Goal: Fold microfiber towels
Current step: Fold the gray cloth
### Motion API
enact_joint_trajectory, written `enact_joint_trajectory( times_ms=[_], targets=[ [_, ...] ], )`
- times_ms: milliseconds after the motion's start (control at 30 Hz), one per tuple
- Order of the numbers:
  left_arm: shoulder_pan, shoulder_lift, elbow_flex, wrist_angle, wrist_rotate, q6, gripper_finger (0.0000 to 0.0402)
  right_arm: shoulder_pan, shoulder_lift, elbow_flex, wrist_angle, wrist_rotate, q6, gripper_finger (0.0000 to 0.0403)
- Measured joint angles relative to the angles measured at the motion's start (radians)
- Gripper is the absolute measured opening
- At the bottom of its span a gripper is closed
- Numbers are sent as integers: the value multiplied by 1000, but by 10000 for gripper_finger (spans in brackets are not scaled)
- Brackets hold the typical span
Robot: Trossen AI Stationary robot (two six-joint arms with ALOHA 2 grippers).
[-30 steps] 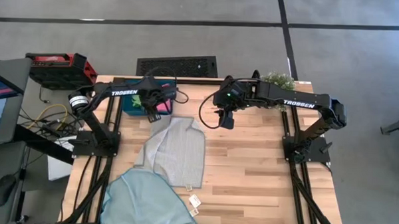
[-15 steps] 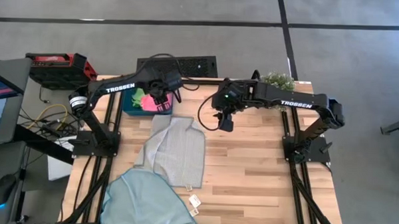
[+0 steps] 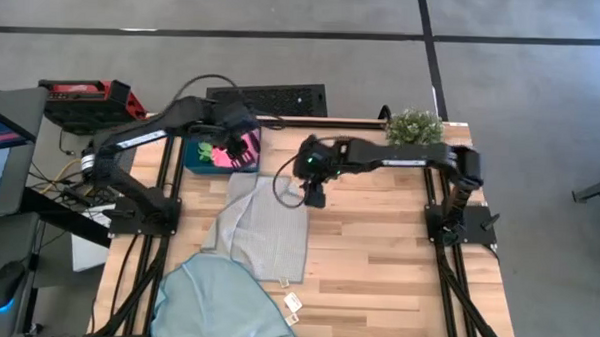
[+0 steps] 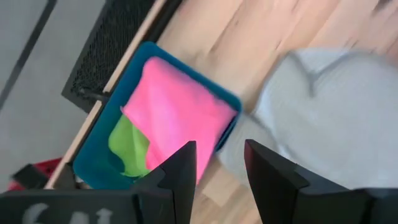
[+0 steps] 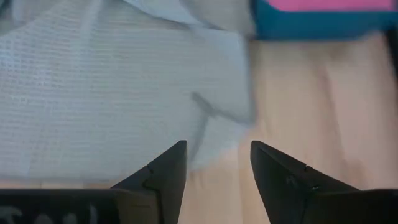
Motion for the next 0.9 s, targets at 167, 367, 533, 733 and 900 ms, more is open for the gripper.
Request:
enact_joint_trajectory(
  times_ms=[167, 367, 533, 733, 900],
  targets=[
    [-38, -98, 4, -4, 9, -96, 129, 25, 110, 16, 60, -3, -49, 201],
    [-94, -168, 4, -1, 7, -148, 129, 25, 197, 19, 137, 6, -53, 201],
    [-129, -180, 3, -2, -7, -172, 128, 18, 226, 16, 171, 49, -59, 201],
    [-148, -176, 3, -1, -45, -161, 128, 19, 275, 23, 264, 47, -127, 201],
    [-153, -175, 2, 0, -53, -161, 128, 22, 293, 23, 270, 52, -132, 201]
  ],
)
